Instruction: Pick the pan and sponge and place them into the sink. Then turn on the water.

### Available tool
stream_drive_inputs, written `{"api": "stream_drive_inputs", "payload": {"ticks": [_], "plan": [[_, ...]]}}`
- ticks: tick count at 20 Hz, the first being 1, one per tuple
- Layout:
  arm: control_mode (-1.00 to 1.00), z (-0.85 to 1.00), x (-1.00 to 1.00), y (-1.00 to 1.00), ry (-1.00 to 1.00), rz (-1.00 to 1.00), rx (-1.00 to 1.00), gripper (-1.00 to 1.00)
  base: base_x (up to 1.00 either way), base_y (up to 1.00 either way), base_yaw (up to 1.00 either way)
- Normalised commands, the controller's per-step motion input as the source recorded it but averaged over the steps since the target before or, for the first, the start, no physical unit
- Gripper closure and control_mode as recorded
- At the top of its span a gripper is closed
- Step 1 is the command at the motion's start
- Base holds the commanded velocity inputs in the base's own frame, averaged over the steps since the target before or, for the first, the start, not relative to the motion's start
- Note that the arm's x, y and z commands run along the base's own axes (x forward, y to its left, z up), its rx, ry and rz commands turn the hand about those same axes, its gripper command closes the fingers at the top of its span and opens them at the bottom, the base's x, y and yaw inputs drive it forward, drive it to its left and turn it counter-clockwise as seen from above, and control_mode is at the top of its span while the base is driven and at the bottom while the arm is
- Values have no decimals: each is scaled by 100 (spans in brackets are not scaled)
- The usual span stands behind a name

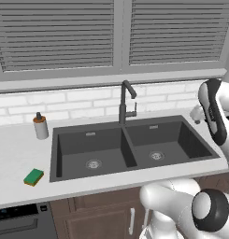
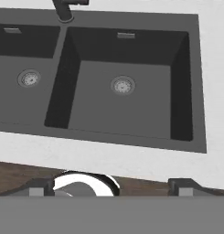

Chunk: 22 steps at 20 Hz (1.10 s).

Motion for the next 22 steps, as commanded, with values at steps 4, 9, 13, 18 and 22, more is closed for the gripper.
{"api": "stream_drive_inputs", "payload": {"ticks": [4,9,13,18,22], "plan": [[-100,-40,0,-84,32,-7,-6,-100,0,0,0],[-100,-34,0,-86,26,-7,-2,-100,0,0,0],[-100,-33,0,-82,14,-3,0,-100,0,0,0],[-100,-34,0,-74,3,0,0,-100,0,0,0],[-100,-30,0,-64,0,0,0,-100,0,0,0]]}}
